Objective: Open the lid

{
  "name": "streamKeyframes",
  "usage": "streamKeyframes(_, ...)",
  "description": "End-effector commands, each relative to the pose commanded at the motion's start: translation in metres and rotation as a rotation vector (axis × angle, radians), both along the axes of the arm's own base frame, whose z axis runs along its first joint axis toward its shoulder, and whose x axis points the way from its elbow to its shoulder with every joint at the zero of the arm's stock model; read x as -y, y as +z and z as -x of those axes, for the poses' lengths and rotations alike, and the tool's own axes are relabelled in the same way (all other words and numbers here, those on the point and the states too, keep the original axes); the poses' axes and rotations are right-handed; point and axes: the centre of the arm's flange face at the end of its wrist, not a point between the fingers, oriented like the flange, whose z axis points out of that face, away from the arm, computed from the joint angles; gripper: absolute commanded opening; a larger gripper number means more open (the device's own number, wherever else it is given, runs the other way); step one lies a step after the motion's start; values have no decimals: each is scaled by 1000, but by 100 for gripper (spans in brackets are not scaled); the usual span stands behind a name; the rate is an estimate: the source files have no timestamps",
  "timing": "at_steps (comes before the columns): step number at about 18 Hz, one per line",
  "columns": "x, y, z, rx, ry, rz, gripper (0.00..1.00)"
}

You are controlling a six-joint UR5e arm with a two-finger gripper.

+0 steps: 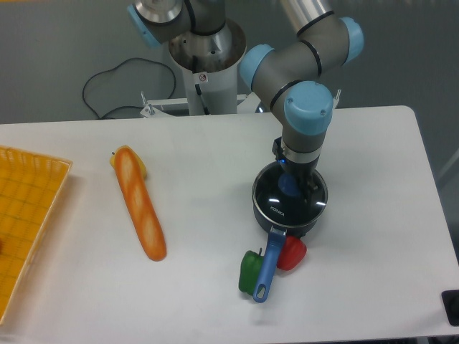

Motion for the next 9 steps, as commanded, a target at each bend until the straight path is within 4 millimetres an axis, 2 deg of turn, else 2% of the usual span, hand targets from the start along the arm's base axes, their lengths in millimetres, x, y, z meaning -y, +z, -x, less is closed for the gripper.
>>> streamKeyframes(9, -1, -2, -1, 2, 24, -1, 100)
